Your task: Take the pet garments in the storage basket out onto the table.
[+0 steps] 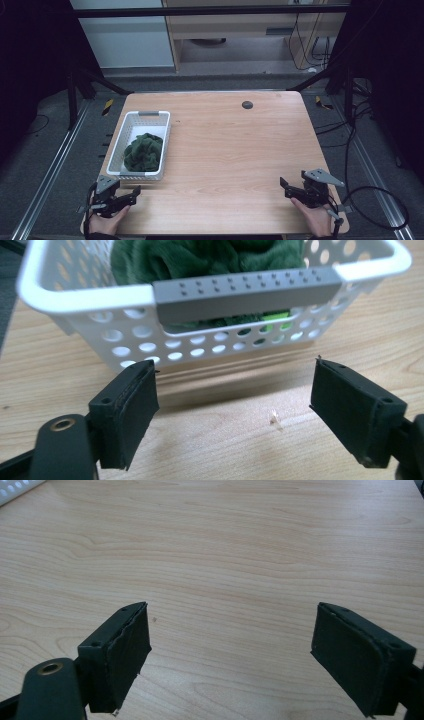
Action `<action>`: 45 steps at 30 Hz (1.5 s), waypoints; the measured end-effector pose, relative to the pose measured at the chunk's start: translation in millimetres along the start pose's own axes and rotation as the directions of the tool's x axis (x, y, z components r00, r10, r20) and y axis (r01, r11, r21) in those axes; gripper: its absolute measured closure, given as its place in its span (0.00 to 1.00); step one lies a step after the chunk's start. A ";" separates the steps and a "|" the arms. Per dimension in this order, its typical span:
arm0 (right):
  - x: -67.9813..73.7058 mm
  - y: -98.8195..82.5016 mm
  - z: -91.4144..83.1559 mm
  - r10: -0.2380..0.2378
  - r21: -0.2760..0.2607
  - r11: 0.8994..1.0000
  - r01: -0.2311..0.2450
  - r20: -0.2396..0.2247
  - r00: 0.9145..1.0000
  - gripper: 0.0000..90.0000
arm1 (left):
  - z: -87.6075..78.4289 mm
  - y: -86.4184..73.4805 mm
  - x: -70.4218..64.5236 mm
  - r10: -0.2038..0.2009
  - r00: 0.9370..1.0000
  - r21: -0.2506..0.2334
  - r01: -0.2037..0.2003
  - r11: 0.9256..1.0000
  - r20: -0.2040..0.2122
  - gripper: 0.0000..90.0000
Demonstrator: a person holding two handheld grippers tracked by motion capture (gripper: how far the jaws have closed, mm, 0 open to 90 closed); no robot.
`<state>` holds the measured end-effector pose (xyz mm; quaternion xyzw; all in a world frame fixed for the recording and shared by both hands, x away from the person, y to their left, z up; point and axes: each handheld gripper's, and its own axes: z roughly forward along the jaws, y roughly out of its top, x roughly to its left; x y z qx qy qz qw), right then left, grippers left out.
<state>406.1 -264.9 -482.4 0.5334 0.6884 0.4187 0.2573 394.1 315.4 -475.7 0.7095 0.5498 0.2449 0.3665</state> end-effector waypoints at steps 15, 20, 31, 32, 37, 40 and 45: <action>2.3 -1.1 -2.0 -0.030 -0.013 0.999 0.031 0.023 0.999 0.17 | -29.0 9.1 5.4 -0.071 0.997 -0.121 0.072 0.990 0.012 0.24; 3.8 -1.3 -1.5 -0.035 -0.010 0.999 0.035 0.015 0.999 0.17 | -34.7 15.5 7.7 -0.072 0.997 -0.139 0.074 0.988 0.018 0.23; 8.7 -0.8 -1.4 -0.038 -0.018 0.999 0.038 -0.005 0.999 0.15 | -35.6 32.4 3.5 -0.032 0.999 -0.147 0.037 0.988 0.039 0.21; 9.3 -0.7 -1.4 -0.033 -0.014 0.999 0.033 -0.007 0.999 0.15 | -35.4 34.2 2.6 -0.027 0.999 -0.146 0.033 0.989 0.039 0.21; 8.7 -0.9 -1.2 -0.044 -0.017 0.999 0.044 0.001 0.999 0.14 | -33.7 43.3 0.9 -0.013 0.998 -0.145 0.022 0.989 0.059 0.20; 8.0 -0.3 -2.0 -0.040 -0.018 0.999 0.040 0.001 0.999 0.14 | -32.0 48.2 0.7 0.000 0.998 -0.139 0.010 0.990 0.068 0.19; 5.8 -0.1 -2.4 -0.046 -0.026 0.999 0.047 0.008 0.999 0.14 | -30.0 58.6 -1.0 0.018 0.997 -0.138 -0.007 0.990 0.081 0.19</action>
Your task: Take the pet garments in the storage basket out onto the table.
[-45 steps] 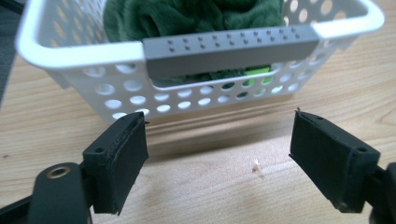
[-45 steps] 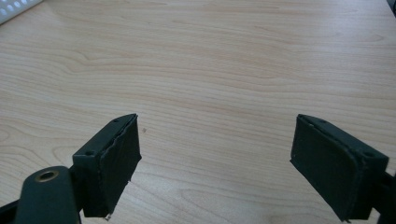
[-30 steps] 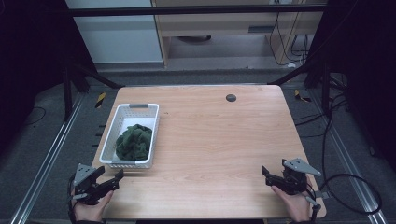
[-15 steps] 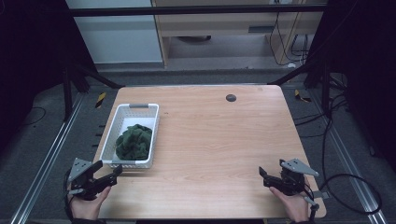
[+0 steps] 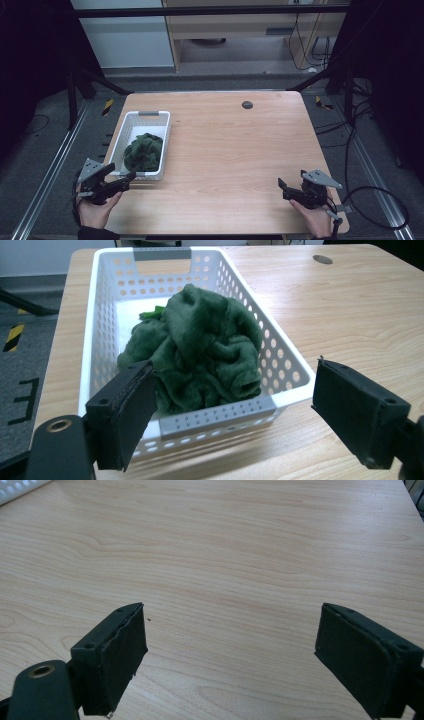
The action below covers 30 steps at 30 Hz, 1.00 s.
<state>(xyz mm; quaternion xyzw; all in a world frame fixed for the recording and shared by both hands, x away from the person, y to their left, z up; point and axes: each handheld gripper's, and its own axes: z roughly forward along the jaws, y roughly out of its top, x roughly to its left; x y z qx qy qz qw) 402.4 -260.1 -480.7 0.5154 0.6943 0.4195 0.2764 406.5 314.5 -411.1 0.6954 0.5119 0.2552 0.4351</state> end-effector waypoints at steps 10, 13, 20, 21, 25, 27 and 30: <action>-0.2 -0.2 -0.9 -0.006 0.007 1.000 0.006 -0.004 1.000 0.14 | 3.3 18.9 1.1 0.020 1.000 0.000 -0.020 1.000 0.014 0.18; 0.0 -0.6 -0.2 -0.006 0.012 1.000 0.006 -0.006 1.000 0.14 | 4.1 23.3 1.8 0.027 1.000 0.009 -0.027 1.000 0.014 0.18; 1.3 -0.7 1.6 -0.018 0.024 1.000 0.018 -0.012 1.000 0.14 | 14.7 37.5 2.4 0.043 0.999 0.040 -0.044 0.998 0.022 0.18; 1.5 -0.8 1.6 -0.017 0.025 1.000 0.017 -0.012 1.000 0.14 | 16.6 39.0 2.2 0.045 0.999 0.042 -0.046 0.998 0.022 0.18; 1.3 -0.9 1.7 -0.019 0.027 0.999 0.019 -0.015 1.000 0.14 | 24.2 44.1 2.8 0.059 0.998 0.064 -0.061 0.996 0.023 0.18; 1.1 -0.8 1.6 -0.018 0.027 0.999 0.019 -0.014 1.000 0.14 | 27.3 46.8 3.7 0.062 0.998 0.074 -0.063 0.995 0.022 0.18; 1.1 -0.8 1.7 -0.018 0.027 0.999 0.019 -0.015 1.000 0.14 | 30.8 51.1 6.6 0.057 0.998 0.078 -0.059 0.995 0.019 0.18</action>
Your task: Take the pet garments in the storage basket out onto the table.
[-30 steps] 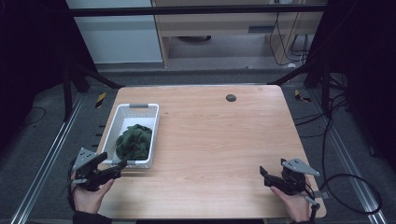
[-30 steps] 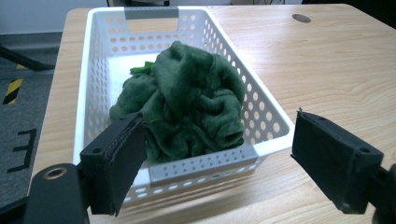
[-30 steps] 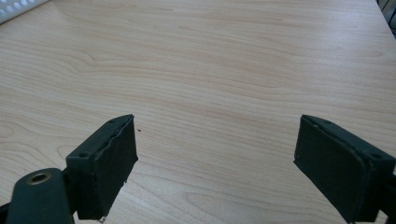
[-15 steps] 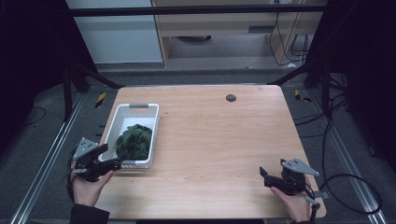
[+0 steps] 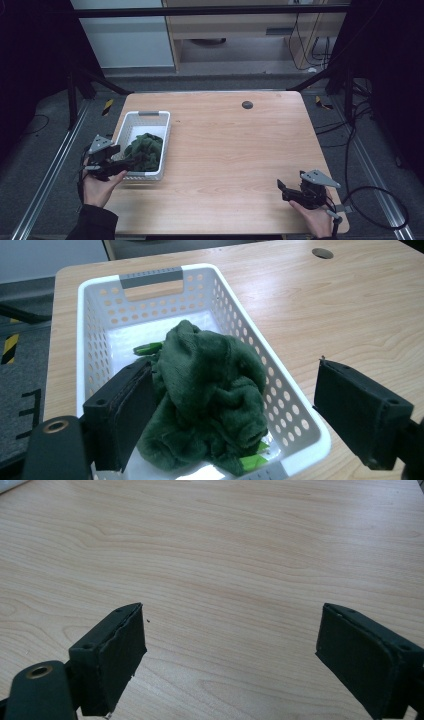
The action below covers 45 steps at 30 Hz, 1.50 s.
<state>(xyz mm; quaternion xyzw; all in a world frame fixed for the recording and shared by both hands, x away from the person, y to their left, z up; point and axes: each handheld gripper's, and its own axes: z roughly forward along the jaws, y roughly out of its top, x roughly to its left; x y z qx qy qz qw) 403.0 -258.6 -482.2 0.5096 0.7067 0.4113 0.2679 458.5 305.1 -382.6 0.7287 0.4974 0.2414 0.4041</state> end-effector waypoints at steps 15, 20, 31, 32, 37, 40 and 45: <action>1.1 -0.1 1.0 -0.007 0.009 1.000 0.007 -0.013 1.000 0.13 | 17.6 12.6 9.0 0.006 1.000 0.055 -0.005 0.998 -0.014 0.17; 0.9 -0.3 1.4 -0.013 0.009 1.000 0.013 -0.014 1.000 0.13 | 26.0 15.8 10.8 0.016 1.000 0.086 -0.015 0.996 -0.008 0.16; 2.0 -0.3 3.4 -0.017 0.023 1.000 0.018 -0.019 1.000 0.13 | 39.8 23.4 16.1 0.030 0.999 0.127 -0.027 0.992 -0.021 0.15; 2.7 0.0 3.3 -0.014 0.026 1.000 0.014 -0.022 1.000 0.13 | 40.9 24.0 16.3 0.033 0.999 0.128 -0.030 0.991 -0.024 0.15; 3.4 -0.3 4.1 -0.027 0.028 0.999 0.028 -0.018 0.999 0.13 | 50.3 26.4 16.2 0.047 0.999 0.151 -0.042 0.988 -0.028 0.15; 3.3 -0.6 4.4 -0.026 0.034 0.999 0.026 -0.019 1.000 0.13 | 54.7 26.7 15.7 0.057 0.998 0.168 -0.052 0.984 -0.030 0.14; 2.9 -0.6 4.5 -0.027 0.033 0.999 0.027 -0.018 0.999 0.12 | 59.3 28.1 17.0 0.061 0.998 0.187 -0.054 0.981 -0.032 0.14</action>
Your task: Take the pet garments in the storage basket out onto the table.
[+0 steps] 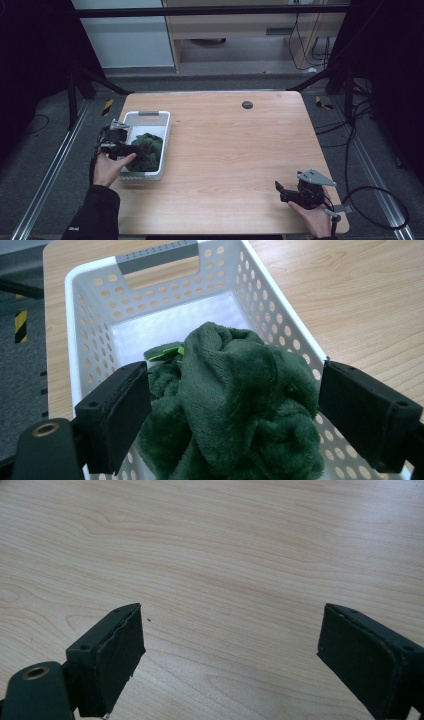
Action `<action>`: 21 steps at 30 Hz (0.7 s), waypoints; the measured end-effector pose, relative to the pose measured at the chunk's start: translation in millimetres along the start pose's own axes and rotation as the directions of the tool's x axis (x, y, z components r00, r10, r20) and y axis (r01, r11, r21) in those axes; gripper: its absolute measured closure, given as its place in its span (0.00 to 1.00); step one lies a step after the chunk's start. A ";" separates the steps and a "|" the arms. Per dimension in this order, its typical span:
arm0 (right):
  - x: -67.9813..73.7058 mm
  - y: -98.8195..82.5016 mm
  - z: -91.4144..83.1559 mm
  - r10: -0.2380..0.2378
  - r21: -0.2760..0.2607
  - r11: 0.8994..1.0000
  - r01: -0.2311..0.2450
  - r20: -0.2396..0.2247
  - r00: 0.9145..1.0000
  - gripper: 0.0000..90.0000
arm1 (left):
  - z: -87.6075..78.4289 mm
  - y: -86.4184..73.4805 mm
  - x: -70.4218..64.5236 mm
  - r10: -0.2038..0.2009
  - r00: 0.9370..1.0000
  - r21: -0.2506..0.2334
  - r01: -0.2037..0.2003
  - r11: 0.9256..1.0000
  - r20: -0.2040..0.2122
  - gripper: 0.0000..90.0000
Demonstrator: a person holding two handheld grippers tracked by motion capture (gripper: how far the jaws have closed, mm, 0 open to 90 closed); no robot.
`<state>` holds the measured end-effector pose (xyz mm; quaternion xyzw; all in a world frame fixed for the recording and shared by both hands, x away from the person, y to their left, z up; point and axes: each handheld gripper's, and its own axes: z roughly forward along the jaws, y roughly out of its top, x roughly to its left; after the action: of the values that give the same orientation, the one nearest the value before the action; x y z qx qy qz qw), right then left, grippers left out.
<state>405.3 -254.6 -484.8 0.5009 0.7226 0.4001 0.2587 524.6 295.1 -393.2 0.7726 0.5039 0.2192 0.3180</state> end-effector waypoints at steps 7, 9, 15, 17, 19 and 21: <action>-0.3 -0.2 1.5 -0.008 0.008 1.000 0.008 -0.006 1.000 0.12 | 4.0 3.3 1.6 0.011 1.000 0.034 -0.010 0.999 -0.009 0.13; -0.1 -0.1 1.9 -0.009 0.011 1.000 0.009 -0.008 1.000 0.12 | 5.3 4.2 1.5 0.009 1.000 0.038 -0.009 0.999 -0.007 0.13; 0.5 0.2 3.6 -0.004 0.022 1.000 0.005 -0.022 1.000 0.11 | 16.4 6.2 0.4 0.010 1.000 0.082 -0.009 0.997 -0.007 0.10; 0.8 0.0 3.9 -0.006 0.023 1.000 0.006 -0.025 1.000 0.11 | 20.2 6.4 -0.5 0.014 1.000 0.098 -0.013 0.995 -0.007 0.10; 1.0 0.1 3.9 -0.003 0.027 1.000 0.004 -0.029 1.000 0.11 | 23.3 6.7 -1.6 0.020 1.000 0.114 -0.019 0.993 -0.006 0.10; 0.4 -0.1 4.8 -0.008 0.026 1.000 0.009 -0.028 1.000 0.11 | 26.3 6.9 -2.3 0.023 1.000 0.120 -0.022 0.993 -0.001 0.09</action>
<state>408.8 -252.7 -487.6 0.4955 0.7335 0.3965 0.2435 545.5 283.8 -406.7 0.7958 0.5078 0.1929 0.2679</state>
